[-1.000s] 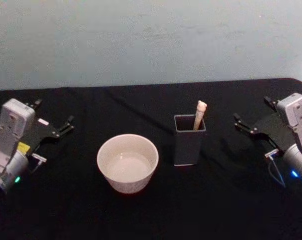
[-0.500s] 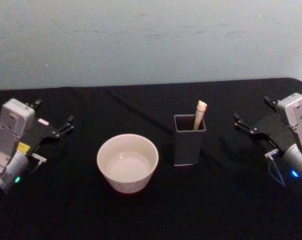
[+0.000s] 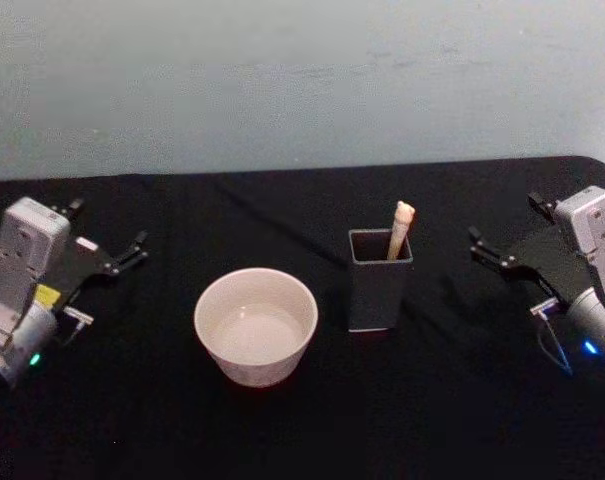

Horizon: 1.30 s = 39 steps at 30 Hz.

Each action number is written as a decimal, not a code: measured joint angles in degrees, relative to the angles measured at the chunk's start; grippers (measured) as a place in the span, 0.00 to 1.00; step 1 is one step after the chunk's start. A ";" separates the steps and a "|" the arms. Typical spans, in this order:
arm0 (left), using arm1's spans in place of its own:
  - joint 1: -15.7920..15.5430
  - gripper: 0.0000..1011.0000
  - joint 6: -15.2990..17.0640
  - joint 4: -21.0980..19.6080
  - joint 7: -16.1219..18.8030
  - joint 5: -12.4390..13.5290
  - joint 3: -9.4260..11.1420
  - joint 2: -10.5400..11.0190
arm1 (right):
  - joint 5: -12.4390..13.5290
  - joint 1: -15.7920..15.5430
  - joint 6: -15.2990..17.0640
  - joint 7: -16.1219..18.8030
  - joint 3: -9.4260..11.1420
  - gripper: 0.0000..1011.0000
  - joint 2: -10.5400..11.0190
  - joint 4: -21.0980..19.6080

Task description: Pick up the stirring spoon with one hand, stir inside the cup, then place it back in its original position.

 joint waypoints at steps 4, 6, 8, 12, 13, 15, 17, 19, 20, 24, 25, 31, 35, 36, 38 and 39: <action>0.00 0.99 0.00 0.00 0.00 0.00 0.00 0.00 | 0.00 0.00 0.00 0.00 0.00 0.99 0.00 0.00; 0.00 0.99 0.00 0.00 0.00 0.00 0.00 0.00 | 0.00 0.00 0.00 0.00 0.00 0.99 0.00 0.00; 0.00 0.99 0.00 0.00 0.00 0.00 0.00 0.00 | 0.00 0.00 0.00 0.00 0.00 0.99 0.00 0.00; 0.00 0.99 0.00 0.00 0.00 0.00 0.00 0.00 | 0.00 0.00 0.00 0.01 0.02 0.99 0.00 0.00; 0.00 0.99 0.00 0.00 0.00 0.00 0.00 0.00 | 0.03 -0.06 0.00 0.17 0.15 0.99 -0.02 -0.07; 0.00 0.99 0.00 0.00 0.00 0.00 0.00 0.00 | 0.40 -0.32 0.05 0.81 0.49 0.99 -0.02 -0.56; 0.00 0.99 0.00 0.00 0.00 0.00 0.00 0.00 | 1.31 -0.83 0.45 1.92 1.06 0.99 0.04 -1.51; 0.00 0.99 0.00 0.00 0.00 0.00 0.00 0.00 | 2.82 -1.59 1.12 3.36 1.83 0.99 0.26 -3.03; 0.00 0.99 0.00 0.00 0.00 0.00 0.00 0.00 | 3.44 -1.91 1.36 3.97 2.09 0.99 0.36 -3.57; 0.00 0.99 0.00 0.00 0.00 0.00 0.00 0.00 | 6.94 -3.48 2.84 7.13 3.57 0.99 0.99 -6.42; 0.00 0.99 0.00 0.00 0.00 0.00 0.00 0.00 | 7.71 -3.79 3.15 7.84 3.86 0.99 1.13 -7.00; 0.00 0.99 0.00 0.00 0.00 0.00 0.00 0.00 | 13.87 -5.52 6.14 14.16 5.78 0.99 1.91 -10.56; 0.00 0.99 0.00 0.00 0.00 0.00 0.00 0.00 | 17.04 -5.41 8.03 18.26 6.16 0.99 1.69 -11.18; 0.00 0.99 0.00 0.00 0.00 0.00 0.00 0.00 | 17.84 -5.07 8.66 19.58 6.14 0.99 1.37 -11.13; 0.00 0.99 0.00 0.00 0.00 0.00 0.00 0.00 | 18.36 -4.60 9.26 20.74 5.98 0.99 0.97 -10.84; 0.00 0.99 0.00 0.00 0.00 0.00 0.00 0.00 | 18.64 -4.00 9.77 21.82 5.71 0.99 0.46 -10.38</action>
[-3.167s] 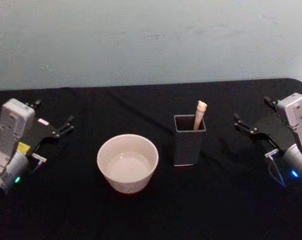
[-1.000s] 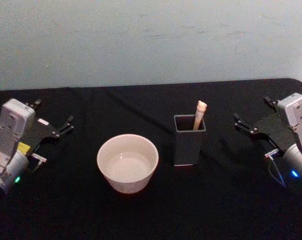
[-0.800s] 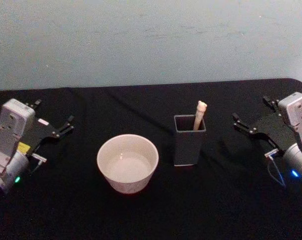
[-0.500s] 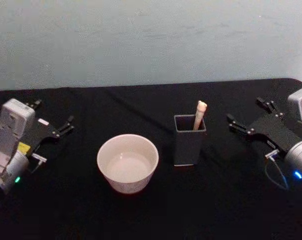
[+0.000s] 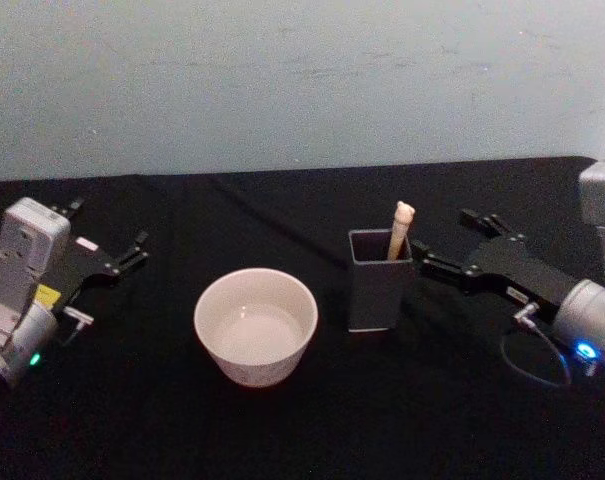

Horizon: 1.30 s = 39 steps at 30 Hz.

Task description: Pick up the stirring spoon with one hand, stir inside the cup, then place it back in its original position.

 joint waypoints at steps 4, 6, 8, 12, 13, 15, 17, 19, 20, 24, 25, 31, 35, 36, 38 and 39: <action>0.00 0.99 0.00 0.00 0.00 0.00 0.00 0.00 | 0.20 1.78 1.01 1.96 -0.79 0.99 -1.43 1.55; 0.00 0.99 0.00 0.00 0.00 0.00 0.00 0.00 | 0.09 2.97 1.47 2.68 -1.24 0.99 -2.39 2.70; 0.00 0.99 0.00 0.00 0.00 0.00 0.00 0.00 | -0.16 3.73 1.72 2.96 -1.50 0.99 -3.07 3.47; 0.00 0.99 0.00 0.00 0.00 0.00 0.00 0.00 | -1.15 5.62 2.02 3.25 -2.00 0.99 -4.94 5.54; 0.00 0.99 0.00 0.00 0.00 0.00 0.00 0.00 | -1.35 5.94 2.03 3.27 -2.06 0.99 -5.29 5.90; 0.00 0.99 0.00 0.00 0.00 0.00 0.00 0.00 | -1.86 6.69 2.05 3.36 -2.18 0.99 -6.10 6.90; 0.00 0.99 0.00 0.00 0.00 0.00 0.00 0.00 | -2.35 7.40 2.05 3.60 -2.25 0.99 -6.85 7.78; 0.00 0.99 0.00 0.00 0.00 0.00 0.00 0.00 | -2.67 7.85 2.01 3.78 -2.28 0.99 -7.28 8.40; 0.00 0.99 0.00 0.00 0.00 0.00 0.00 0.00 | -2.94 8.20 1.92 4.01 -2.28 0.99 -7.60 8.93; 0.00 0.99 0.00 0.00 0.00 0.00 0.00 0.00 | -3.63 8.81 1.78 4.34 -2.31 0.99 -8.17 9.72; 0.00 0.99 0.00 0.00 0.00 0.00 0.00 0.00 | -3.77 8.90 1.77 4.39 -2.33 0.99 -8.26 9.82; 0.00 0.99 0.00 0.00 0.00 0.00 0.00 0.00 | -3.77 8.86 1.71 4.38 -2.33 0.99 -8.20 9.78; 0.00 0.99 0.00 0.00 0.00 0.00 0.00 0.00 | -3.74 8.79 1.69 4.34 -2.33 0.99 -8.16 9.72; 0.00 0.99 0.00 0.00 0.00 0.00 0.00 0.00 | -3.72 8.77 1.68 4.33 -2.32 0.99 -8.15 9.70; 0.00 0.99 0.00 0.00 0.00 0.00 0.00 0.00 | -3.70 8.75 1.67 4.32 -2.32 0.97 -8.14 9.67; 0.00 0.99 0.00 0.00 0.00 0.00 0.00 0.00 | -3.68 8.73 1.66 4.31 -2.31 0.95 -8.13 9.65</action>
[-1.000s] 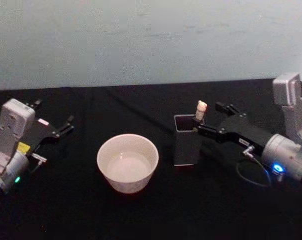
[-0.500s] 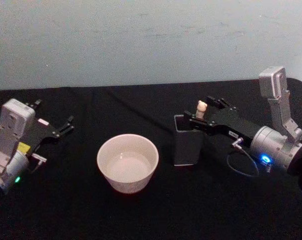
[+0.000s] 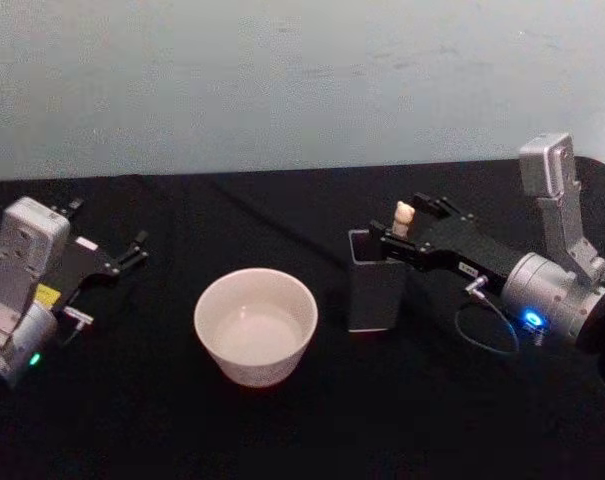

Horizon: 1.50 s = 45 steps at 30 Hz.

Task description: Pick up the stirring spoon with one hand, stir inside the cup, then place it back in its original position.

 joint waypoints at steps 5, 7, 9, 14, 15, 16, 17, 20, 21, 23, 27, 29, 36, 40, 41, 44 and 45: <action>0.00 0.99 0.00 0.00 0.00 0.00 0.00 0.00 | 0.05 -0.02 -0.03 -0.02 0.02 0.84 0.02 -0.05; 0.00 0.99 0.00 0.00 0.00 0.00 0.00 0.00 | 0.07 -0.03 -0.04 -0.03 0.03 0.79 0.03 -0.06; 0.00 0.99 0.00 0.00 0.00 0.00 0.00 0.00 | 0.08 -0.04 -0.04 -0.03 0.04 0.75 0.04 -0.07; 0.00 0.99 0.00 0.00 0.00 0.00 0.00 0.00 | 0.12 -0.07 -0.04 -0.05 0.07 0.58 0.07 -0.10; 0.00 0.99 0.00 0.00 0.00 0.00 0.00 0.00 | 0.13 -0.08 -0.04 -0.06 0.07 0.53 0.07 -0.11; 0.00 0.99 0.00 0.00 0.00 0.00 0.00 0.00 | 0.13 -0.08 -0.04 -0.06 0.07 0.50 0.08 -0.12; 0.00 0.99 0.00 0.00 0.00 0.00 0.00 0.00 | 0.14 -0.09 -0.04 -0.06 0.07 0.48 0.08 -0.12; 0.00 0.99 0.00 0.00 0.00 0.00 0.00 0.00 | 0.16 -0.11 -0.04 -0.07 0.07 0.38 0.08 -0.14; 0.00 0.99 0.00 0.00 0.00 0.00 0.00 0.00 | 0.17 -0.10 -0.04 -0.07 0.07 0.36 0.08 -0.14; 0.00 0.99 0.00 0.00 0.00 0.00 0.00 0.00 | 0.18 -0.11 -0.04 -0.07 0.07 0.28 0.09 -0.14; 0.00 0.99 0.00 0.00 0.00 0.00 0.00 0.00 | 0.20 -0.11 -0.04 -0.07 0.07 0.21 0.08 -0.15; 0.00 0.99 0.00 0.00 0.00 0.01 0.00 0.00 | 0.20 -0.11 -0.04 -0.07 0.06 0.21 0.08 -0.15; 0.00 0.99 0.00 0.00 0.00 0.00 0.00 0.00 | 0.12 -0.35 0.00 0.02 0.29 0.21 -0.04 -0.52; 0.00 0.99 0.00 0.00 0.00 0.00 0.00 0.00 | 0.04 -0.64 0.07 0.05 0.67 0.21 -0.13 -1.42; 0.00 0.99 0.00 0.00 0.00 0.00 0.00 0.00 | -0.07 -0.75 0.11 0.04 0.82 0.21 -0.10 -1.96; 0.00 0.99 0.00 0.00 0.00 0.00 0.00 0.00 | -0.27 -0.91 0.31 0.07 1.13 0.21 0.19 -3.27; 0.00 0.99 0.00 0.00 0.00 0.00 0.00 0.00 | -0.29 -0.96 0.39 0.08 1.23 0.21 0.29 -3.75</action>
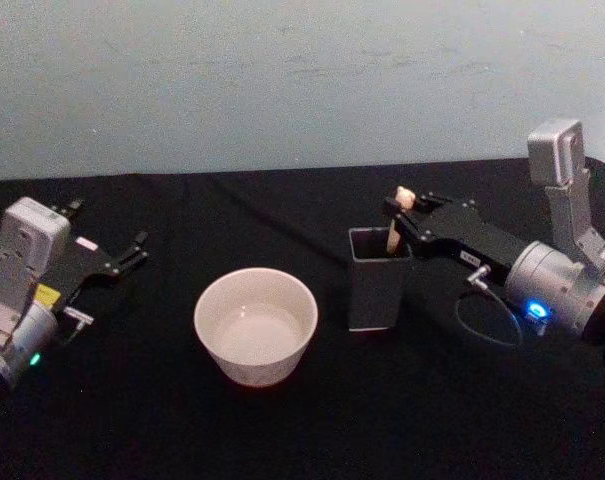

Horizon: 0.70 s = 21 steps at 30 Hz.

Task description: Pick up the stirring spoon with one hand, stir inside the cup, then place it back in its original position.

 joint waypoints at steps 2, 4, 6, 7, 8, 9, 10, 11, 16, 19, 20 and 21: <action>0.00 0.99 0.00 0.00 0.00 0.00 0.00 0.00 | 0.00 -0.09 0.16 0.07 0.19 0.21 0.19 -0.78; 0.00 0.99 0.00 0.00 0.00 0.00 0.00 0.00 | 0.03 -0.21 0.33 0.18 0.61 0.21 0.52 -2.04; 0.00 0.99 0.00 0.00 0.00 0.00 0.00 0.00 | 0.19 -0.29 0.35 0.23 0.96 0.21 0.72 -2.88; 0.00 0.99 0.00 0.00 0.00 0.00 0.00 0.00 | 0.44 -0.38 0.32 0.25 1.39 0.21 0.90 -3.76; 0.00 0.99 0.00 0.00 0.00 0.00 0.00 0.00 | 0.60 -0.42 0.27 0.24 1.60 0.21 0.96 -4.15; 0.00 0.99 0.00 0.00 0.00 0.00 0.00 0.00 | 0.77 -0.46 0.20 0.22 1.85 0.21 1.02 -4.62; 0.00 0.99 0.00 0.00 0.00 0.00 0.00 0.00 | 1.08 -0.53 0.01 0.15 2.27 0.21 1.10 -5.35; 0.00 0.99 0.00 0.00 0.00 0.00 0.00 0.00 | 1.27 -0.58 -0.11 0.09 2.53 0.21 1.13 -5.72; 0.00 0.99 0.00 0.00 0.00 0.00 0.00 0.00 | 2.79 -0.75 -0.98 -0.27 4.14 0.21 1.11 -8.42; 0.00 0.99 0.00 0.00 0.00 0.00 0.00 0.00 | 3.27 -0.64 -1.42 -0.34 4.48 0.21 0.97 -9.15; 0.00 0.99 0.00 0.00 0.00 0.00 0.00 0.00 | 3.51 -0.46 -1.68 -0.35 4.55 0.21 0.84 -9.43; 0.00 0.99 0.00 0.00 0.00 0.00 0.00 0.00 | 3.64 -0.36 -1.79 -0.35 4.56 0.21 0.74 -9.55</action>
